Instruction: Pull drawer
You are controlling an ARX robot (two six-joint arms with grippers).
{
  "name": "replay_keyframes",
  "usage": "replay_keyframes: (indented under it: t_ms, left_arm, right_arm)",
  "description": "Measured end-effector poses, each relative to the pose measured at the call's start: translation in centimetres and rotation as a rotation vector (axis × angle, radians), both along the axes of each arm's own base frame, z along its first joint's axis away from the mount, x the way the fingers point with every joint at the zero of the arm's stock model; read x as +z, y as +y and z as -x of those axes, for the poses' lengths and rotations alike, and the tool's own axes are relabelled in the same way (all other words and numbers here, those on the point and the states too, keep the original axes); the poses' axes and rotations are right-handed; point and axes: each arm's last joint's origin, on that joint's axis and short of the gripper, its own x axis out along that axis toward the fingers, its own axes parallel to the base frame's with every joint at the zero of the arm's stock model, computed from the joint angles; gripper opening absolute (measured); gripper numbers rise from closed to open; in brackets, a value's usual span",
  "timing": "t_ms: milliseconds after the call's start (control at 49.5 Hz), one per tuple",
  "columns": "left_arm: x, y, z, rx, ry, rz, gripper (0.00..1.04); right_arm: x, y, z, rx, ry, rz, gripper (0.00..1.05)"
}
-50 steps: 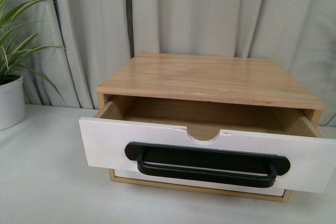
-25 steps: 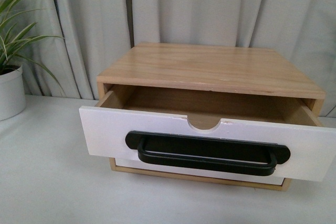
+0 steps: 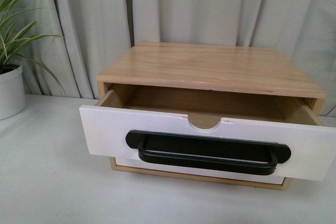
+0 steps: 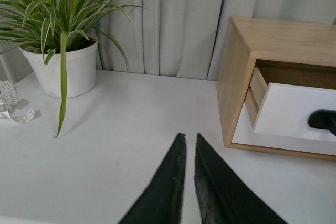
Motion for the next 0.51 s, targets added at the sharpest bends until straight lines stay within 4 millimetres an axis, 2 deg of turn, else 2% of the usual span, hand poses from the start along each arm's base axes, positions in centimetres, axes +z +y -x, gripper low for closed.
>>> replay_keyframes:
  t_ms: [283,444,465,505]
  left_arm:
    - [0.00,0.00,0.00,0.000,0.000,0.000,0.60]
    - [0.00,0.00,0.00,0.000,0.000,0.000,0.98]
    - [0.00,0.00,0.00,0.000,0.000,0.000,1.00]
    - [0.00,0.00,0.00,0.000,0.000,0.000,0.98]
  right_arm:
    - [0.01,0.00,0.00,0.000,0.000,0.000,0.57]
    - [0.00,0.00,0.00,0.000,0.000,0.000,0.93]
    - [0.01,0.00,0.00,0.000,0.000,-0.001,0.97]
    - [0.00,0.00,0.00,0.000,0.000,-0.002,0.96]
